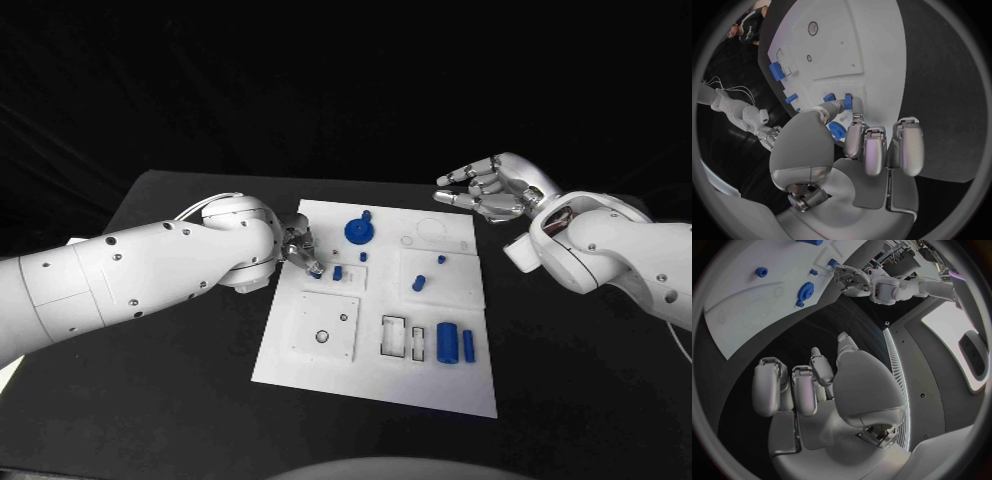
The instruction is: Assemble the parts on the task board
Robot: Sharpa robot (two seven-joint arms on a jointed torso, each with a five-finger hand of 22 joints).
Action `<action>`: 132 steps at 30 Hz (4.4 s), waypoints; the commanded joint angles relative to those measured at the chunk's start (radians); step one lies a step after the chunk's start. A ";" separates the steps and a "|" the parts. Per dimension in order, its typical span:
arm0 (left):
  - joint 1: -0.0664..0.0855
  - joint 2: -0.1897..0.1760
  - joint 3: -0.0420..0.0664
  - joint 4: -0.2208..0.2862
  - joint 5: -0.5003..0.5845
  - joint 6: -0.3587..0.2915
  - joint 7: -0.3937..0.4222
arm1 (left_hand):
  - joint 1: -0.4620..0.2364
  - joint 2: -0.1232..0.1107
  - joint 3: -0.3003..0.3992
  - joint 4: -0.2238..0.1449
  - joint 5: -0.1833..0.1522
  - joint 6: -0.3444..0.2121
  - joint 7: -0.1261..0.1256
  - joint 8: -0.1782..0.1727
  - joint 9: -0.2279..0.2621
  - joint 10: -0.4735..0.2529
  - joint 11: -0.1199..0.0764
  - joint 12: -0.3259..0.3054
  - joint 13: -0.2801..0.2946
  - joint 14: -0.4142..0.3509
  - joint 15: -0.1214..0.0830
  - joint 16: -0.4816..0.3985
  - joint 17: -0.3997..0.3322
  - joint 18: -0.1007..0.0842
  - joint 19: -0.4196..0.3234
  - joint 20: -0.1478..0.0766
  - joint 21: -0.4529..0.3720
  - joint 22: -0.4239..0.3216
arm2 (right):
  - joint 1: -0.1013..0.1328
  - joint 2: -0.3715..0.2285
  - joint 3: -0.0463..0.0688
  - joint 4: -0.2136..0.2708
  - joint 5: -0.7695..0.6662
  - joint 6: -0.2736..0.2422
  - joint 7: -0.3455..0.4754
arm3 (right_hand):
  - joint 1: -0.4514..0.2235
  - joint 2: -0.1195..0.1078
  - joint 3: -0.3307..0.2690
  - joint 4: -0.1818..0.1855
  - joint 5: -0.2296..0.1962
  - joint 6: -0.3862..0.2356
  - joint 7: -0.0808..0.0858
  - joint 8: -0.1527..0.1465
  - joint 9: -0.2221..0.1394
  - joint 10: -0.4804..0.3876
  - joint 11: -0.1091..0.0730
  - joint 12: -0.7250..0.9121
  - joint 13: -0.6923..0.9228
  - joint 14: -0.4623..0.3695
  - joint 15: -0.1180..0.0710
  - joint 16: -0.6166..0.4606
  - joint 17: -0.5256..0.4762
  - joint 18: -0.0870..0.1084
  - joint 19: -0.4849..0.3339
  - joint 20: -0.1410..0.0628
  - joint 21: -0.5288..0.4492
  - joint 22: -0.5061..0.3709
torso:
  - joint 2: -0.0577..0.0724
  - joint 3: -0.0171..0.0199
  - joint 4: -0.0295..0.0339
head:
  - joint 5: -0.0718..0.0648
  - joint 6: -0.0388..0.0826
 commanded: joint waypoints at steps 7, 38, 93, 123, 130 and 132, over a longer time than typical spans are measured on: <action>-0.006 0.003 -0.005 -0.003 0.000 0.046 -0.006 | -0.092 0.008 -0.069 0.038 -0.003 0.020 -0.011 0.005 -0.008 0.009 -0.004 0.004 0.009 0.105 0.000 0.003 0.263 -0.006 0.054 -0.001 0.006 0.125 | -0.001 0.000 0.000 0.001 -0.001 0.006 0.009 | -0.004 0.012 -0.007 0.001 0.005 0.005 -0.004 0.004 0.001 -0.007 -0.002 -0.007 -0.002 0.071 -0.004 -0.007 0.130 0.013 -0.002 -0.004 -0.006 -0.002 | 0.000 0.0008 -0.0012 | 0.001 0.000; -0.006 -0.011 0.001 -0.009 0.009 -0.013 -0.006 | -0.112 0.021 -0.443 0.207 -0.012 0.042 -0.010 -0.004 -0.036 0.010 -0.004 0.009 0.024 0.105 -0.003 0.003 0.263 -0.008 0.059 -0.004 0.010 0.137 | -0.004 -0.002 0.000 -0.001 0.005 0.008 0.012 | -0.005 0.013 -0.008 0.001 0.006 0.005 -0.004 0.004 0.001 -0.007 -0.002 -0.006 -0.002 0.071 -0.004 -0.008 0.130 0.013 -0.003 -0.004 -0.007 -0.003 | 0.000 -0.0006 -0.0019 | -0.007 -0.001; -0.028 0.112 -0.004 -0.114 -0.292 -0.251 0.483 | 0.318 0.008 -0.403 0.128 -0.211 -0.048 0.087 -0.366 -0.447 -0.430 0.105 -0.987 -1.086 0.050 0.055 -0.232 -0.067 0.062 0.008 0.047 -0.331 -0.221 | -0.017 -0.001 0.000 -0.013 0.007 0.006 0.016 | -0.001 0.023 -0.013 0.000 0.013 0.004 -0.004 0.004 0.001 -0.034 -0.002 -0.049 -0.036 0.070 -0.004 -0.012 0.125 0.014 -0.005 -0.005 -0.011 -0.008 | 0.002 0.0005 -0.0048 | -0.026 0.032; -0.048 0.184 -0.005 -0.190 -0.318 -0.160 0.465 | 0.348 0.041 -0.328 0.108 -0.210 0.009 0.086 -0.384 -0.464 -0.374 0.100 -1.025 -1.136 0.052 0.059 -0.216 -0.077 0.062 0.010 0.048 -0.329 -0.215 | -0.017 0.007 0.000 -0.013 0.007 0.010 0.018 | -0.001 0.023 -0.013 0.000 0.013 0.004 -0.004 0.004 0.001 -0.034 -0.002 -0.049 -0.036 0.070 -0.004 -0.012 0.125 0.014 -0.005 -0.005 -0.011 -0.008 | 0.004 0.0015 -0.0074 | -0.030 0.026; -0.053 0.190 -0.005 -0.199 -0.318 -0.166 0.471 | 0.342 0.039 -0.296 0.103 -0.211 0.022 0.085 -0.393 -0.470 -0.351 0.098 -1.041 -1.151 0.051 0.058 -0.210 -0.079 0.062 0.010 0.047 -0.328 -0.212 | -0.017 0.007 0.000 -0.012 0.007 0.011 0.018 | -0.001 0.023 -0.013 0.000 0.013 0.004 -0.004 0.004 0.001 -0.034 -0.002 -0.049 -0.036 0.070 -0.004 -0.012 0.125 0.014 -0.005 -0.005 -0.011 -0.008 | 0.004 0.0018 -0.0066 | -0.031 0.024; -0.054 0.190 -0.005 -0.200 -0.318 -0.164 0.471 | 0.340 0.038 -0.293 0.102 -0.212 0.023 0.085 -0.394 -0.470 -0.349 0.097 -1.042 -1.153 0.051 0.057 -0.210 -0.080 0.063 0.010 0.046 -0.328 -0.211 | -0.017 0.007 0.000 -0.012 0.007 0.011 0.017 | 0.000 0.024 -0.014 -0.002 0.014 0.005 -0.005 0.005 0.001 -0.031 -0.003 -0.046 -0.034 0.070 -0.004 -0.012 0.126 0.014 -0.005 -0.005 -0.011 -0.007 | 0.004 0.0017 -0.0068 | -0.031 0.024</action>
